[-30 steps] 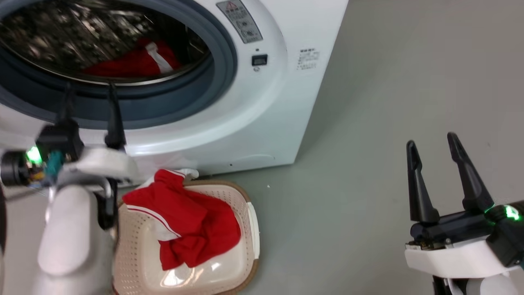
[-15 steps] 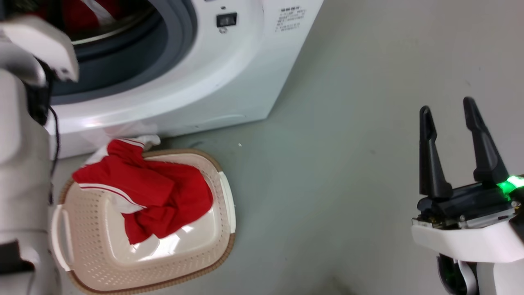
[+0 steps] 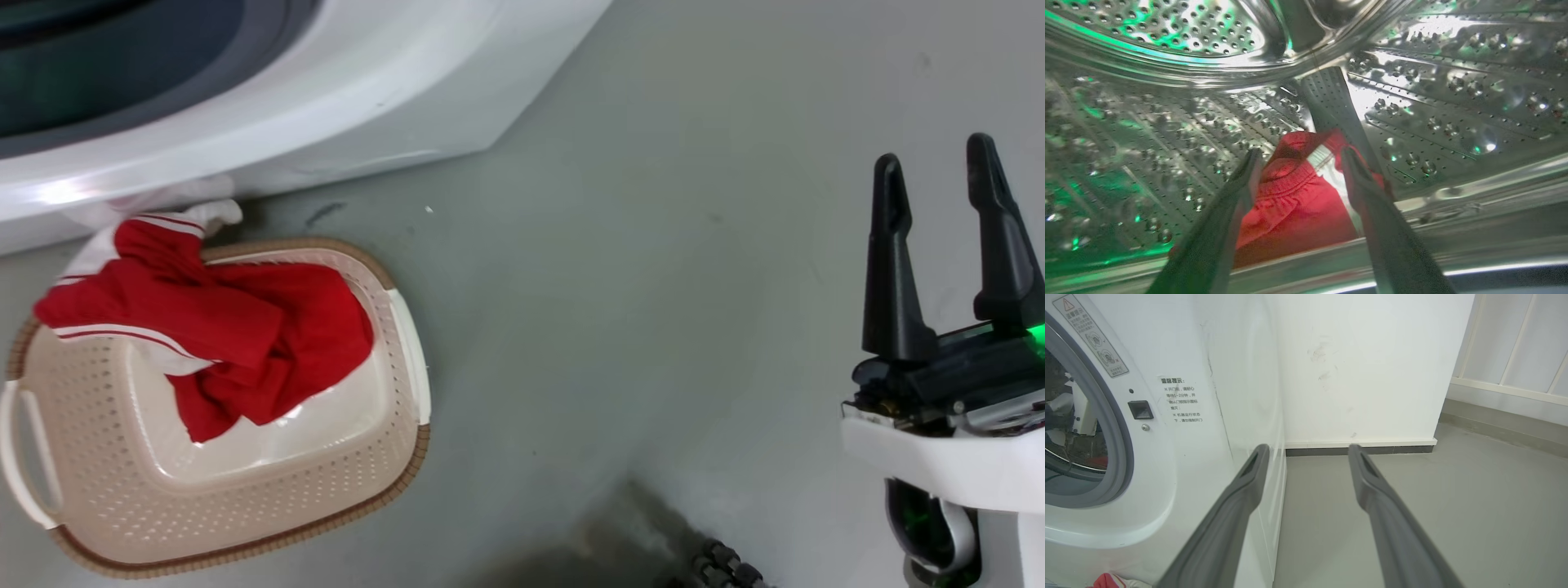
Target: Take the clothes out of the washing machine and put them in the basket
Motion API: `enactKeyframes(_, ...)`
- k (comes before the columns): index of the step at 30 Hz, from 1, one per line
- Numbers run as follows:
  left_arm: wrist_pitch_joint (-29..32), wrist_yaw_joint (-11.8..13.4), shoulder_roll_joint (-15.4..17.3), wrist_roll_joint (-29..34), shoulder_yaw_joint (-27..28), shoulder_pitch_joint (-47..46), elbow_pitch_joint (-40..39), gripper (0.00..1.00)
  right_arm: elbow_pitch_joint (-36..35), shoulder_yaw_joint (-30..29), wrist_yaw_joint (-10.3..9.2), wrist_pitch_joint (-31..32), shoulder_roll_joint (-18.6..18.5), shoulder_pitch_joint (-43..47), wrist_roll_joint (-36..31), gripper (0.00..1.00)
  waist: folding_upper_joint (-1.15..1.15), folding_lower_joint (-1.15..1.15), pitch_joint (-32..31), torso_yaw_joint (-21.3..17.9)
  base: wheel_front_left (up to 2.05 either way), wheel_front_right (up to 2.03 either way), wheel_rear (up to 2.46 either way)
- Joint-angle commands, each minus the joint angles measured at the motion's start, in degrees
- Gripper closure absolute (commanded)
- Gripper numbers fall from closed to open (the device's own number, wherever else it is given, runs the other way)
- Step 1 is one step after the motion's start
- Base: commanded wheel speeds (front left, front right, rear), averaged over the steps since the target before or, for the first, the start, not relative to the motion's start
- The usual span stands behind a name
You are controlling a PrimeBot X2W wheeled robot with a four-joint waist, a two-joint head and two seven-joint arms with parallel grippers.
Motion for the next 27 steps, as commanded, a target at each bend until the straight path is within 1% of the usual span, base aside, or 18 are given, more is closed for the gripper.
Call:
enactKeyframes(1, 1.49, -0.07, 0.6, -0.7, -1.12, -1.71, 0.27, 0.0, -0.64, -0.17, -0.02, -0.15, 0.01, -1.32, 0.39, 0.0, 0.0, -0.01, 1.92, -0.95, 0.0, 0.0, 0.0)
enactKeyframes(8, 12.78, -0.06, 3.21, -5.08, -7.09, -8.74, 1.33, 0.0, -2.8, -0.62, -0.02, -0.15, 0.02, -2.85, 2.45, 0.0, 0.0, -0.01, 5.77, -1.84, 0.0, 0.0, 0.0)
enactKeyframes(14, 23.22, -0.07, 5.43, -8.1, -9.02, -13.73, 2.49, 0.0, -4.86, -0.79, -0.02, -0.16, 0.02, -3.93, 3.95, 0.0, 0.0, -0.01, 8.56, -3.13, 0.0, 0.0, 0.0)
enactKeyframes(16, 26.55, -0.06, 6.39, -8.12, -9.74, -15.32, 2.4, 0.0, -5.39, -0.81, -0.02, -0.15, 0.03, -4.12, 4.52, 0.0, 0.0, -0.01, 9.51, -3.73, 0.0, 0.0, 0.0)
enactKeyframes(23, 31.9, -0.06, 9.35, -7.65, -11.83, -18.15, 1.22, 0.0, -6.93, -1.19, -0.02, -0.16, 0.02, -4.82, 5.9, 0.0, 0.0, -0.01, 12.24, -5.44, 0.0, 0.0, 0.0)
enactKeyframes(27, 32.23, -0.07, 10.5, -7.16, -12.92, -19.19, 0.15, 0.0, -7.38, -1.19, -0.02, -0.16, 0.03, -4.85, 6.44, 0.0, 0.0, -0.01, 13.68, -5.99, 0.0, 0.0, 0.0)
